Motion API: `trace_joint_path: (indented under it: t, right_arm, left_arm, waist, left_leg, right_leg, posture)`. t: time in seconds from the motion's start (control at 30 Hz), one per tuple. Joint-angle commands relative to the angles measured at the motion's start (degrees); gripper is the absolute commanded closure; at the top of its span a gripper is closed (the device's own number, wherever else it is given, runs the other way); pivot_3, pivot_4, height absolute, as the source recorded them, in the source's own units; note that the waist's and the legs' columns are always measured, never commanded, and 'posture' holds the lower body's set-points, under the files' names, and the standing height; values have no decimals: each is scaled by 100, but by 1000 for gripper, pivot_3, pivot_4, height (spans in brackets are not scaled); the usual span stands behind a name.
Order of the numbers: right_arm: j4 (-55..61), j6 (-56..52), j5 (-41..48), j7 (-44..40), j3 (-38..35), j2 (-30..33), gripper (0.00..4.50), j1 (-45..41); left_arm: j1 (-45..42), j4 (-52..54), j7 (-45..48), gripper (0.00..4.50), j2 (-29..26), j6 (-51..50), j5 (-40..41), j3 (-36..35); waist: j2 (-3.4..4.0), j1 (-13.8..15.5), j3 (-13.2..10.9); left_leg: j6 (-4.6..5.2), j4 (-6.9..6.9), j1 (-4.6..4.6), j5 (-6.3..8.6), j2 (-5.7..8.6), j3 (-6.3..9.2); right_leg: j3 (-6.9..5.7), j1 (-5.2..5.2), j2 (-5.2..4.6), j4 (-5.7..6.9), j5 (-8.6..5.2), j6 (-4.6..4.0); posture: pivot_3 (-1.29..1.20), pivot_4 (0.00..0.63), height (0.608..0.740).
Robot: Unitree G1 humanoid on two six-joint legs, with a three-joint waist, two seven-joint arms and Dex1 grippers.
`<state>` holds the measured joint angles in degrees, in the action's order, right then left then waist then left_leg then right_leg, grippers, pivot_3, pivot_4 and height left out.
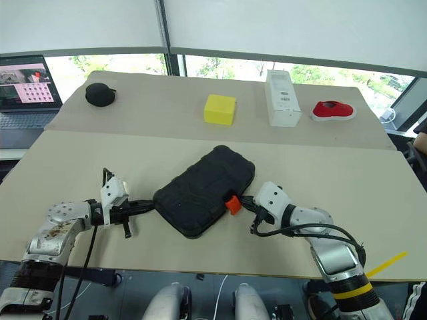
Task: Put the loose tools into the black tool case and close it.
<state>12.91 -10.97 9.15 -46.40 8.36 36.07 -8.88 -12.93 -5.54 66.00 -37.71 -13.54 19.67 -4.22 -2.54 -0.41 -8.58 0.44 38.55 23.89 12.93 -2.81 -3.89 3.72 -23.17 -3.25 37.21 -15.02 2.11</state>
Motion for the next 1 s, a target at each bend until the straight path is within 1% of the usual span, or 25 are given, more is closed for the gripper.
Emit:
trace_joint_path:
  t: [0.03,0.1,0.17,0.23,0.3,0.37,0.53,0.67,0.8,1.0]
  right_arm:
    - [542,-157,363,-331,-240,234,4461,296]
    - [786,-315,608,-427,-359,309,4461,504]
    - [984,-412,731,-437,-431,336,4461,676]
    - [1125,-474,790,-418,-452,331,4461,812]
    - [1187,-511,772,-365,-436,287,4461,867]
    - [1169,-532,706,-276,-359,206,4461,828]
    - [916,-478,452,-146,-134,48,4461,628]
    - [689,-297,247,-40,-6,-99,4461,516]
    - [636,-192,207,56,4,-289,4461,418]
    - [729,-139,256,87,-77,-476,4461,373]
  left_arm:
    - [-453,311,274,4500,-286,-1147,1154,-600]
    - [-865,192,286,4500,-399,-1598,1380,-634]
    - [-1179,281,417,4500,-441,-1810,1354,-321]
    - [-1431,447,540,4500,-322,-1865,1247,111]
    - [-1715,426,521,4500,-73,-1759,1018,526]
    - [-2061,144,474,4500,269,-1441,640,980]
    - [-2571,-793,200,4500,862,-624,-244,1641]
    - [-2775,-1243,77,4500,1143,-326,-615,1837]
    - [-2731,-1408,60,4500,1207,-187,-786,1846]
    - [-2553,-1494,143,4500,1203,-151,-881,1886]
  waist:
    - [1,11,0]
    - [0,9,0]
    - [2,6,1]
    - [5,-3,1]
    - [5,-3,1]
    - [4,30,0]
    - [5,-5,1]
    - [7,6,2]
    - [9,53,4]
    - [19,42,9]
  left_leg:
    - [0,0,0,0,0,1]
    - [0,0,0,0,-1,6]
    - [0,3,-2,0,0,10]
    - [0,5,-5,0,5,8]
    - [0,7,-5,0,8,4]
    - [0,13,-1,0,10,5]
    - [0,19,7,0,9,7]
    - [1,20,11,0,12,9]
    - [1,27,11,0,13,10]
    - [1,30,-1,-1,12,10]
  right_leg:
    - [-1,0,0,0,0,0]
    - [-5,-1,3,3,0,0]
    - [-7,4,6,4,0,0]
    - [-2,8,2,3,0,1]
    - [-1,12,1,-2,0,4]
    - [-1,12,2,-1,1,6]
    - [2,3,11,1,2,4]
    - [2,4,9,-1,2,5]
    - [1,10,6,-1,4,8]
    - [2,17,8,3,6,10]
  posture:
    - [0,150,740]
    - [0,150,740]
    - [0,150,740]
    - [0,150,740]
    - [0,150,740]
    - [0,150,740]
    - [0,150,740]
    - [0,150,740]
    - [0,150,740]
    - [0,150,740]
